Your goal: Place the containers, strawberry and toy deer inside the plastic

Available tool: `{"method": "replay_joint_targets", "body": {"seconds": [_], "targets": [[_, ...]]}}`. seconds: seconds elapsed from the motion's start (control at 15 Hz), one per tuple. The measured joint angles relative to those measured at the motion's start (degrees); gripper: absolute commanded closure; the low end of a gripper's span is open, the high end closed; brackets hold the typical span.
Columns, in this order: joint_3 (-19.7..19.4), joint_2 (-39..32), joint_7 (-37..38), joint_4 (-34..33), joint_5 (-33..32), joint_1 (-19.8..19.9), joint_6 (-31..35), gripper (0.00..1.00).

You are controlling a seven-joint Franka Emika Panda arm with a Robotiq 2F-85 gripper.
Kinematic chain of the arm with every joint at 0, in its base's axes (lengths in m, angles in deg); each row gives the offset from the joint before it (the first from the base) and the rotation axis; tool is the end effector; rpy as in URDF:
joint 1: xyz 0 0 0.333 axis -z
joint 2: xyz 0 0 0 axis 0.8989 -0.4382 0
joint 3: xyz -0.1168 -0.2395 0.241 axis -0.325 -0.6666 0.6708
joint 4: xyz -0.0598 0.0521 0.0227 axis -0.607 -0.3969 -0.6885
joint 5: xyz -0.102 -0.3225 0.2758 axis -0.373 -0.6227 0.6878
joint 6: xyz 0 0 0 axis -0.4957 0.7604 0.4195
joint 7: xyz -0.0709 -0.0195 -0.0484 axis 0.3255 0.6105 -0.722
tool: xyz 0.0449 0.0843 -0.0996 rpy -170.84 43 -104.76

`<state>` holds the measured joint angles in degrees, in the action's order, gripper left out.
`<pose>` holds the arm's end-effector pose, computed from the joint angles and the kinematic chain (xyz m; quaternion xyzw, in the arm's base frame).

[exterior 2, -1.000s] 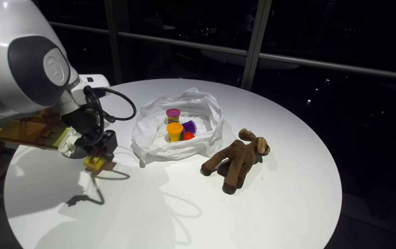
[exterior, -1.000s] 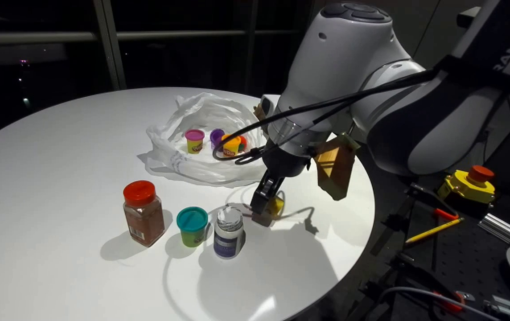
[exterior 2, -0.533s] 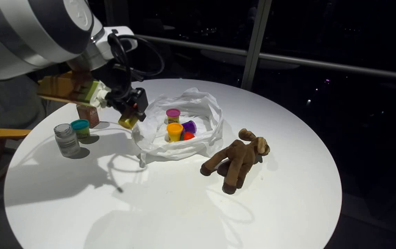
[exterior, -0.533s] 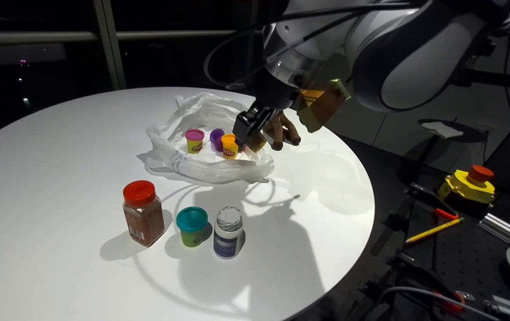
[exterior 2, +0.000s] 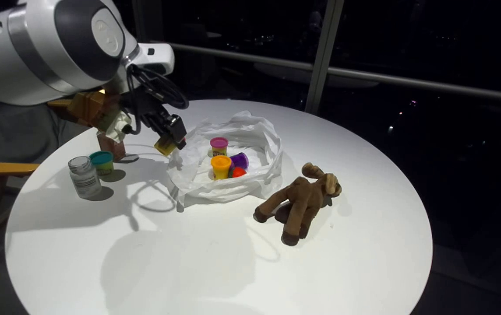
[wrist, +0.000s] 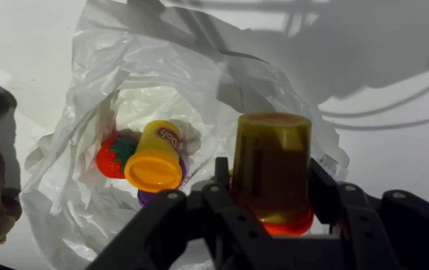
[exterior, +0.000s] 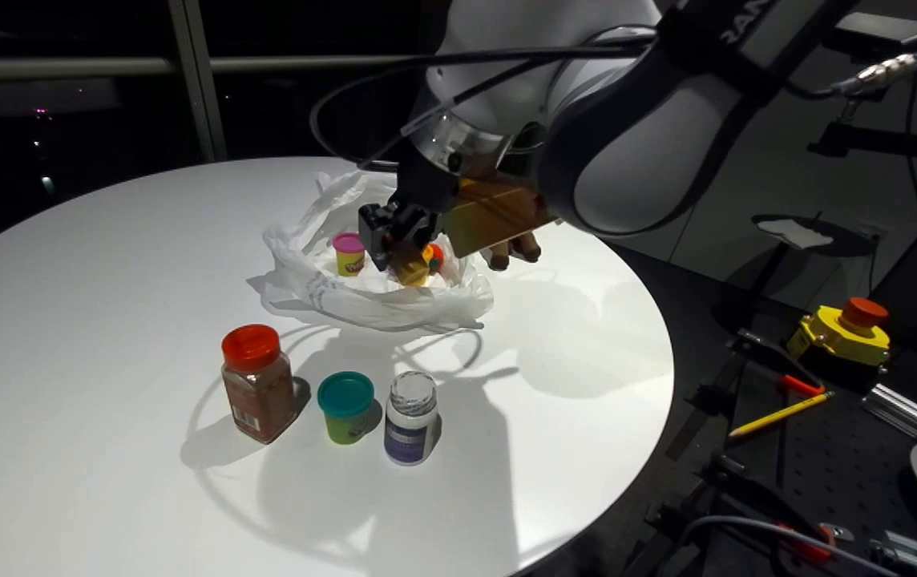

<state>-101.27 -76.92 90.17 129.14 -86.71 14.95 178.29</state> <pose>0.5713 0.1762 0.1661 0.9690 -0.0583 0.2382 0.0316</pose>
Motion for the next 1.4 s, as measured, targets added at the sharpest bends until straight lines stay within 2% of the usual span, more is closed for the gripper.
{"method": "replay_joint_targets", "body": {"seconds": [0.33,0.67,0.73,0.8,1.0,1.4], "targets": [[-0.9,-10.3,-0.5,-7.8,14.3,-1.0,1.1,0.74],[-2.7,-15.8,-2.1,-13.6,21.4,-1.0,1.1,0.74],[-2.7,-16.5,-2.5,-14.3,21.9,-0.9,1.1,0.24],[-2.7,-17.1,-2.9,-14.8,22.3,-0.8,1.1,0.23],[-2.7,-18.2,-4.0,-15.9,23.5,-0.8,1.2,0.01],[-5.2,-17.5,-6.2,-16.4,25.8,-0.8,2.9,0.00]]}}
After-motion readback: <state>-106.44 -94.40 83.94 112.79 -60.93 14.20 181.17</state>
